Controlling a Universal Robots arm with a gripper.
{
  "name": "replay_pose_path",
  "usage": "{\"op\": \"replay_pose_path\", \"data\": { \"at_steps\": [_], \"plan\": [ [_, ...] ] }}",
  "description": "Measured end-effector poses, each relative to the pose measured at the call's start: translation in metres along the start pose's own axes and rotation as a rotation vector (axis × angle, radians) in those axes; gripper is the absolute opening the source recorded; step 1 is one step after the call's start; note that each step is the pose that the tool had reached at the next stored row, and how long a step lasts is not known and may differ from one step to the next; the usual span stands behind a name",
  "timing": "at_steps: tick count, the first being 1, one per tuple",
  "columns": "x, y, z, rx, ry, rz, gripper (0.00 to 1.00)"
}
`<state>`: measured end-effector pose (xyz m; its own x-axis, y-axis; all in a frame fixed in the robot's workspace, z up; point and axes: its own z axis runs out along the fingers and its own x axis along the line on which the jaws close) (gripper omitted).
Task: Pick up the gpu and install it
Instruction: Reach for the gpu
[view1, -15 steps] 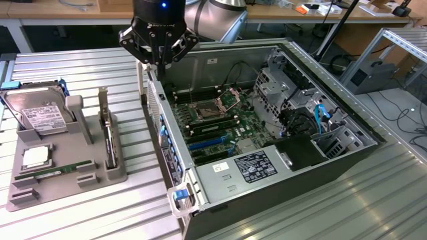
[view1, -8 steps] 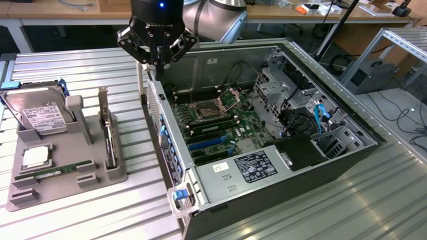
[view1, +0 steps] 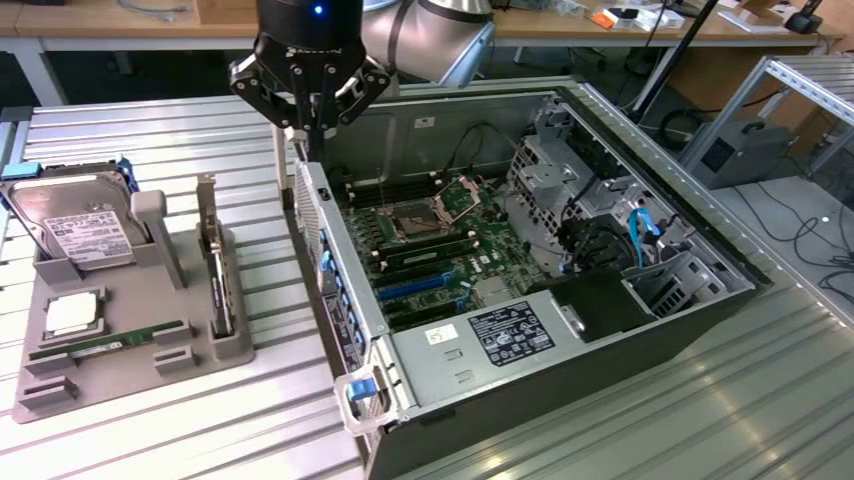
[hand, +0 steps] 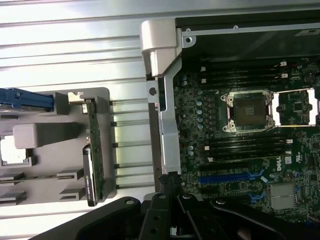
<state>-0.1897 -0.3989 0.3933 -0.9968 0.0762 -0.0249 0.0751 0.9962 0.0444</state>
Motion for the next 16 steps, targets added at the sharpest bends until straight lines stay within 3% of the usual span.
{"op": "replay_pose_path", "data": {
  "at_steps": [16],
  "plan": [
    [0.0092,-0.0007,-0.0003,0.0,0.0,0.0,0.11]
  ]
}}
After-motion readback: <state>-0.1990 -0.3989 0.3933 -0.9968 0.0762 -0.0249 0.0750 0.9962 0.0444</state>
